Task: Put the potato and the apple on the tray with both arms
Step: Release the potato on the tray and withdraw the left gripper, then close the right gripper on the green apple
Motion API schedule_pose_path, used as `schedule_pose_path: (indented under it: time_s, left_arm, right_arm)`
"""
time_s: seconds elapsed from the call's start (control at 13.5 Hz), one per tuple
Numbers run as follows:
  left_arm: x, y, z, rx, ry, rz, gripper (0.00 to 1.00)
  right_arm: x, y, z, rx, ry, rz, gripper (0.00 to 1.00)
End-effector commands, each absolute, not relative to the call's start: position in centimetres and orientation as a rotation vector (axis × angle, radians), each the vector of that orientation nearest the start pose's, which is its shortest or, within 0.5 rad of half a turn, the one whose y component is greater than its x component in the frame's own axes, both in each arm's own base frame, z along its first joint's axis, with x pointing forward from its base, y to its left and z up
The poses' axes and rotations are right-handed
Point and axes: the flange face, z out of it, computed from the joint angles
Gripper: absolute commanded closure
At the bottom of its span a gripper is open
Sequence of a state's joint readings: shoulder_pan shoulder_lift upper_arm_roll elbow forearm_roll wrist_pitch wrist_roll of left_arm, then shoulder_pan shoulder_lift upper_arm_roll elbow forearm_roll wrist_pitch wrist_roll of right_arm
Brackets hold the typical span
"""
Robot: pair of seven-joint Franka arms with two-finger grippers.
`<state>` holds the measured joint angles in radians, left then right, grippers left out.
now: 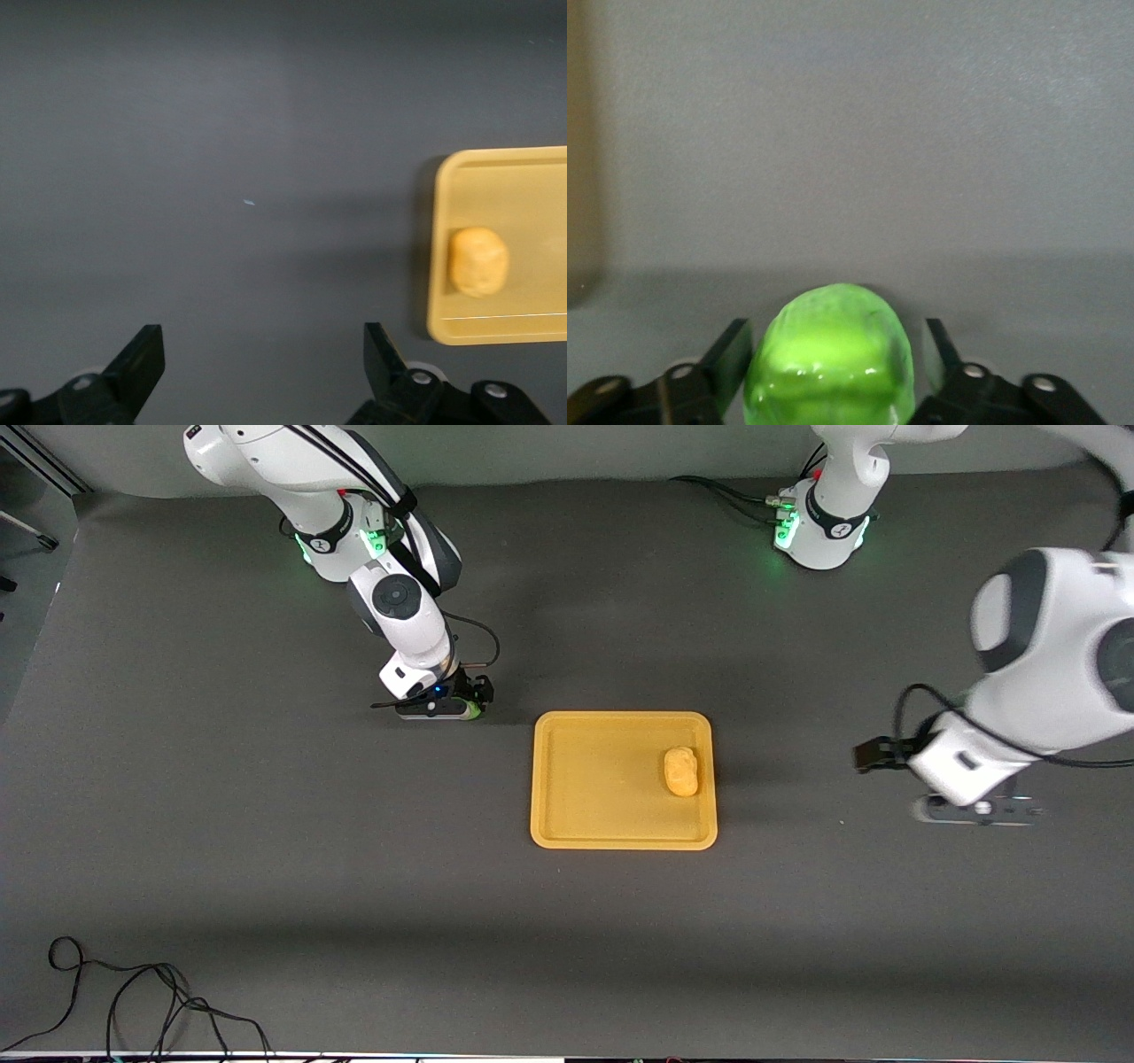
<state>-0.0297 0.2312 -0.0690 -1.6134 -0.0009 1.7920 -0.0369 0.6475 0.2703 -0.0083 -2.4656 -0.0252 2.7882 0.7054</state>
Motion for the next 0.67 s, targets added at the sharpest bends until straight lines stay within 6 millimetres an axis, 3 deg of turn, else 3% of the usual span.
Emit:
schedule_pose_path:
  time_s: [0.0,0.15,0.3,0.59]
  left_arm:
    - [61.3,-2.2,50.9,-3.131,0.24,0.047,0.0]
    - [61.1,-0.6,50.7,-3.13,0.234,0.05,0.0]
    - [59.7,-0.6,50.9,-3.126,0.235,0.034,0.0]
    - [57.3,-0.8,50.7,-3.119,0.238,0.015,0.0]
  right_arm:
    - [38.4,30.2,19.0,-3.119,0.042,-0.085,0.53]
    - [38.8,30.4,19.8,-3.11,0.04,-0.101,0.63]
    - [40.2,30.7,22.8,-3.108,0.037,-0.115,0.66]
    - [45.7,31.4,34.7,-3.16,0.104,-0.055,0.65]
